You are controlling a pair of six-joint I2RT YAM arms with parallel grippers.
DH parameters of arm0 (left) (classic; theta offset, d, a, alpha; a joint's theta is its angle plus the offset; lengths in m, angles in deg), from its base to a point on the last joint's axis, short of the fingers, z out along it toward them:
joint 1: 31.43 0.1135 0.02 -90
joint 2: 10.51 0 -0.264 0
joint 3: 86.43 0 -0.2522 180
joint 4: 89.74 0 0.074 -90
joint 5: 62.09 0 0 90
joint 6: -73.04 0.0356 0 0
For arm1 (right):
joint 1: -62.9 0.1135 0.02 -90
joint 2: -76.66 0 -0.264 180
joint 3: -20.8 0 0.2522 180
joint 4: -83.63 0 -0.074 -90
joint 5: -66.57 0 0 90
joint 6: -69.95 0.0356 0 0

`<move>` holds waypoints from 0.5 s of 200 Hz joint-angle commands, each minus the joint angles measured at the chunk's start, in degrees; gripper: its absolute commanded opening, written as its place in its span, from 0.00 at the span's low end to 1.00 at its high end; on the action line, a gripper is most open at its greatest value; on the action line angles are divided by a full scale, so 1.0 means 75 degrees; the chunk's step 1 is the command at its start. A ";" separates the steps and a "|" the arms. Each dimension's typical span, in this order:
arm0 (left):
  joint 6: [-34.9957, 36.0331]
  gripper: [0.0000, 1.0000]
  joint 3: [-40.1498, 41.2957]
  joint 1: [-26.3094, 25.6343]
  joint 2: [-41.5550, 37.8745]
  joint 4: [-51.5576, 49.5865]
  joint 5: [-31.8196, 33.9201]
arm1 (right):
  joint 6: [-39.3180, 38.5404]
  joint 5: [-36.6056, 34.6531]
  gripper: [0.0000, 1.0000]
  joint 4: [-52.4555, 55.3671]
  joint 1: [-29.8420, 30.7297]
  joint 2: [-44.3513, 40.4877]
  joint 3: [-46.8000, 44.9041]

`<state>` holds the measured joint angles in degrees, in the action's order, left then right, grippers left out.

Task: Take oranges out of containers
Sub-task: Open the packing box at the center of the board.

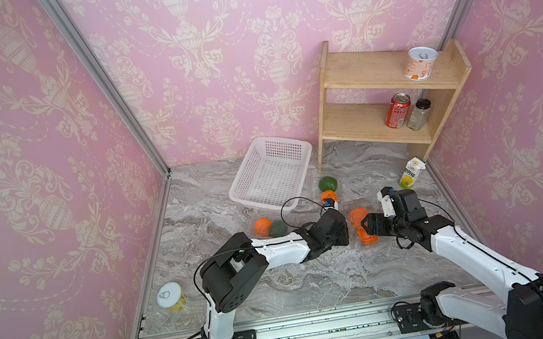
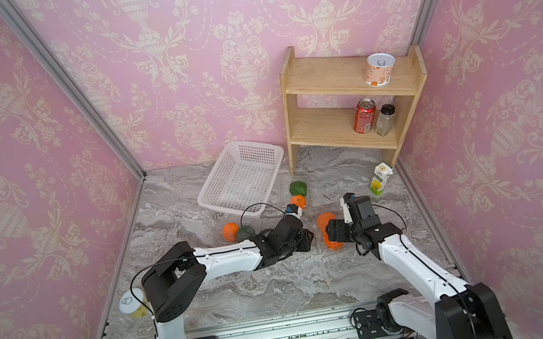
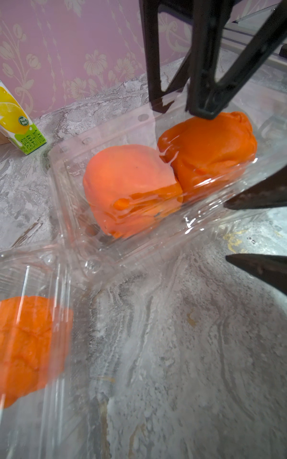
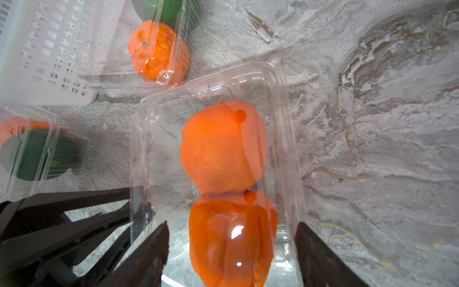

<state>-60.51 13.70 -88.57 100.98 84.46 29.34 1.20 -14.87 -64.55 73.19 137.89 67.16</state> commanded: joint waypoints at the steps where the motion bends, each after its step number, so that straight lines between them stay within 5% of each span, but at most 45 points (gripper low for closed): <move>1: 0.0069 0.34 -0.0006 0.0014 0.0511 -0.0563 -0.0114 | 0.0225 0.0334 0.81 0.0340 0.0105 -0.0044 -0.0297; 100: 0.0005 0.44 -0.0270 0.0083 0.0666 -0.0318 -0.0229 | 0.0249 0.0406 0.81 0.0229 0.0117 0.0004 -0.0412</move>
<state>-60.55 11.99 -87.50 102.77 85.38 29.32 1.18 -15.79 -65.88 73.17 137.52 66.31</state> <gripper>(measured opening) 0.425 0.807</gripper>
